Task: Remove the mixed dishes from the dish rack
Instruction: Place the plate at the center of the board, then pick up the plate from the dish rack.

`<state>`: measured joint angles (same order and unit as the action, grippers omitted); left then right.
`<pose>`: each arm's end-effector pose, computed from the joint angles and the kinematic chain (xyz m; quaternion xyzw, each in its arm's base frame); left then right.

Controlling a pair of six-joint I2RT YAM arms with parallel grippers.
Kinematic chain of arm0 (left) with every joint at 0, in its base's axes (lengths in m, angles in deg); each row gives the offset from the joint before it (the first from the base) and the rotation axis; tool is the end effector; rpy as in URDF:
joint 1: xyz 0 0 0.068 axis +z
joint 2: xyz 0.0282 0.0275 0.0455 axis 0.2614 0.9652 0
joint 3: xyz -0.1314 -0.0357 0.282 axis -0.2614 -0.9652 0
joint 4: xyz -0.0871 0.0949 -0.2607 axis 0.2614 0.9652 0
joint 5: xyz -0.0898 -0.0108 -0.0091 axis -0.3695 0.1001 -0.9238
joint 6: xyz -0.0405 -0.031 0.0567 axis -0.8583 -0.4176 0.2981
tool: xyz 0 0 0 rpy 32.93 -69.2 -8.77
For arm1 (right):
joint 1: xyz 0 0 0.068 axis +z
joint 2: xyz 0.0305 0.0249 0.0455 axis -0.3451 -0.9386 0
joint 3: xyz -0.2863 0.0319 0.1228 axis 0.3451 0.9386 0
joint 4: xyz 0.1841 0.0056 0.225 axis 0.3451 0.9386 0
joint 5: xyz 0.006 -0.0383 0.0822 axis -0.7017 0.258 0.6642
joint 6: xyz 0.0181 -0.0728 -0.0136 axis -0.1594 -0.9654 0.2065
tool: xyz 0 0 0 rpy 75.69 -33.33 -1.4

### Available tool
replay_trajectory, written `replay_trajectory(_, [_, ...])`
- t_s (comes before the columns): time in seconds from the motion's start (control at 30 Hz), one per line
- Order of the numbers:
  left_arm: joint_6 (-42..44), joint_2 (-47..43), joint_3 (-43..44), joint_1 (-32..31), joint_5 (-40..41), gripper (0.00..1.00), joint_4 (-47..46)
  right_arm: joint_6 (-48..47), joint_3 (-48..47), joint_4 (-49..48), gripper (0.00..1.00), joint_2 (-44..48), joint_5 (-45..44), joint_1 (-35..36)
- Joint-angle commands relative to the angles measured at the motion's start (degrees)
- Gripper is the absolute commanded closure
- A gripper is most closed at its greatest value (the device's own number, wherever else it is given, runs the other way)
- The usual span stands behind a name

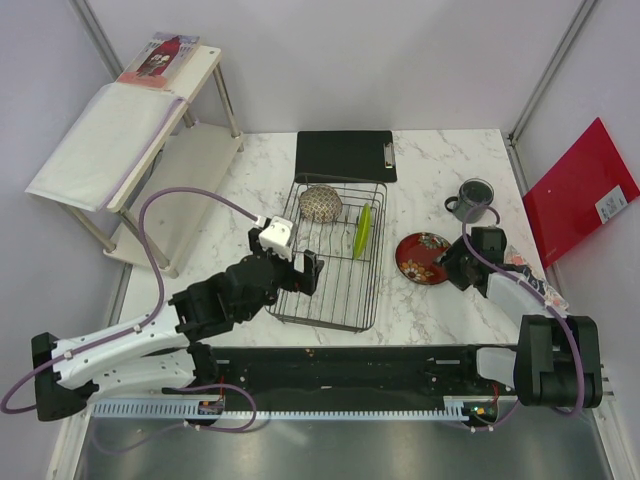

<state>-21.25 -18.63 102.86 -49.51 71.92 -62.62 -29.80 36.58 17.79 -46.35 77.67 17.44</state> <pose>0.1258 -0.1831 0.3461 0.1528 0.7803 -0.1988 0.5729 0.2446 -0.0077 0.1492 0.3893 0.8622 0.1502 0.2872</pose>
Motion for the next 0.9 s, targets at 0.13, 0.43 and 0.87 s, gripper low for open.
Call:
replay_trajectory(0.13, [-2.92,2.49,1.44,0.24,-0.8,0.01,1.83,-4.92,0.83,6.48,0.35,6.48,3.68,0.02])
replay_trajectory(0.43, [-2.57,8.54,4.07,0.24,-0.45,0.01,1.91,-7.91,-0.22,19.13,0.33,22.03,7.45,-0.07])
replay_trajectory(0.87, [20.01,29.71,16.01,2.34,-4.21,0.01,-14.34,-6.51,-4.09,18.81,0.37,34.36,13.08,0.11])
